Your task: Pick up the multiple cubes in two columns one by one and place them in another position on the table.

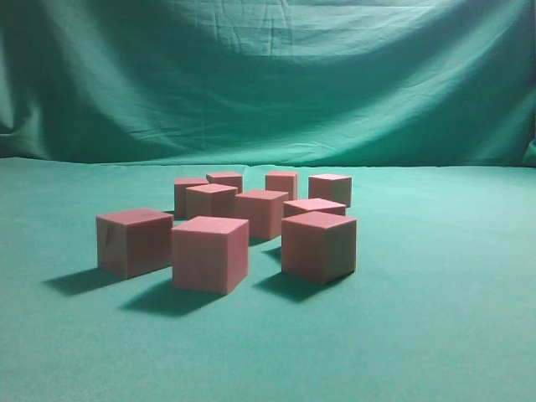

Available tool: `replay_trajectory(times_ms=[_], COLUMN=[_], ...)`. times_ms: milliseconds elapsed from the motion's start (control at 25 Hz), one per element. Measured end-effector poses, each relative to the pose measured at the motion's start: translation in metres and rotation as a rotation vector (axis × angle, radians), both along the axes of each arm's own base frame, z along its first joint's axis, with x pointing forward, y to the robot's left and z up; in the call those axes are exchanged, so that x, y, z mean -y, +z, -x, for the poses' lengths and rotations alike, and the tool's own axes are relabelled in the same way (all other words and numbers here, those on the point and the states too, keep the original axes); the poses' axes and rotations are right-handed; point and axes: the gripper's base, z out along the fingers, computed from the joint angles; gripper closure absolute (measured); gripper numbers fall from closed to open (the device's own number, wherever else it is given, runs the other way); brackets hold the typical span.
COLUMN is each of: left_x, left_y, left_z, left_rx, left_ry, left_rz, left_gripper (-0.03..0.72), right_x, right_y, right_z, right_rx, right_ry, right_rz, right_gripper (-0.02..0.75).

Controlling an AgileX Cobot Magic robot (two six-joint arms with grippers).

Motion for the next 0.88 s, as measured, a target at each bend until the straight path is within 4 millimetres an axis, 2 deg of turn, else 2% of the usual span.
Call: replay_trajectory(times_ms=[880], left_x=[0.0000], left_y=[0.0000], left_z=[0.0000], left_rx=[0.000], left_ry=[0.000], left_rz=[0.000], left_gripper=[0.688], right_x=[0.0000], right_y=[-0.0005], right_z=[0.0002], right_rx=[-0.006], right_ry=[0.001], right_rz=[0.002], right_gripper=[0.738])
